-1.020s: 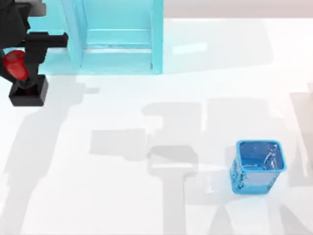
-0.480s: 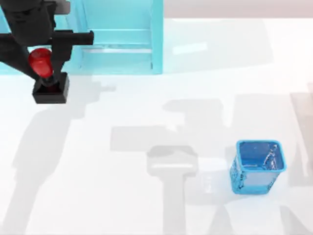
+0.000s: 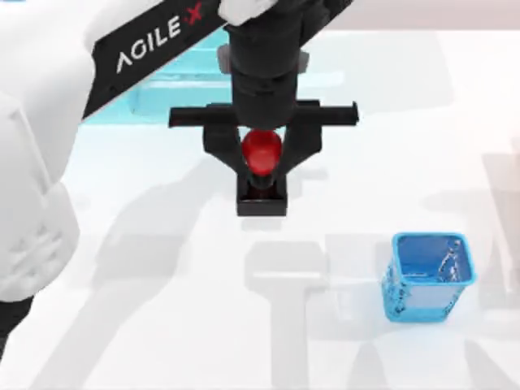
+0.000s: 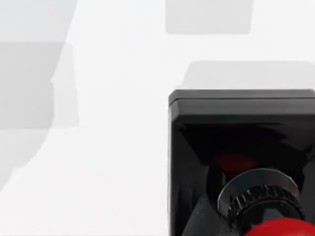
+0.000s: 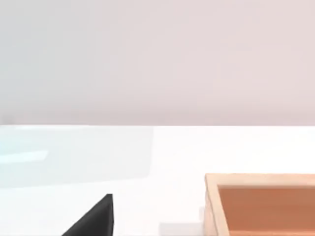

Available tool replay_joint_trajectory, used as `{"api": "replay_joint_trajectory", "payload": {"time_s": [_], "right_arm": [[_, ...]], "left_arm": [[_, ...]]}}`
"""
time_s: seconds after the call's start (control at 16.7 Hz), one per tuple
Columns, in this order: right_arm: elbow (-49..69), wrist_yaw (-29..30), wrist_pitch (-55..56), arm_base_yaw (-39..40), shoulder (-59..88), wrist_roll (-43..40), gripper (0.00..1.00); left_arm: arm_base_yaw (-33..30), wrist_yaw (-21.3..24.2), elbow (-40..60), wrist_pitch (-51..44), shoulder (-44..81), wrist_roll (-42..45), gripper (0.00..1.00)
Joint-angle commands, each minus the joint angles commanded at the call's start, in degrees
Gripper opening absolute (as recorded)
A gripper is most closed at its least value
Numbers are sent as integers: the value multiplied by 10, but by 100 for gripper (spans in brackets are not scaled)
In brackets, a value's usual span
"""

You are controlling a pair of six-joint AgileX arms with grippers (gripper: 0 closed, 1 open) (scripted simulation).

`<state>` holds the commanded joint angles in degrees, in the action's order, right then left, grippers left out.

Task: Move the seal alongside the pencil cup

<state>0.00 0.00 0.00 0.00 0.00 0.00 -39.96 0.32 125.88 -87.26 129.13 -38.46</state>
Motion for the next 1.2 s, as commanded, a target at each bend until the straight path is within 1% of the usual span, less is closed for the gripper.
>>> {"api": "replay_joint_trajectory", "payload": {"time_s": [0.18, 0.3, 0.66, 1.02, 1.2], "right_arm": [[0, 0, 0, 0, 0, 0, 100], [0, 0, 0, 0, 0, 0, 100], [0, 0, 0, 0, 0, 0, 100], [0, 0, 0, 0, 0, 0, 100], [0, 0, 0, 0, 0, 0, 100]], "left_arm": [[-84, 1, 40, 1, 38, -81, 0], [-115, 1, 55, 2, 52, -112, 0], [-120, 0, 55, 4, 54, -117, 0], [-121, 1, 11, 42, 48, -118, 0], [-121, 0, 10, 43, 47, -118, 0]]}}
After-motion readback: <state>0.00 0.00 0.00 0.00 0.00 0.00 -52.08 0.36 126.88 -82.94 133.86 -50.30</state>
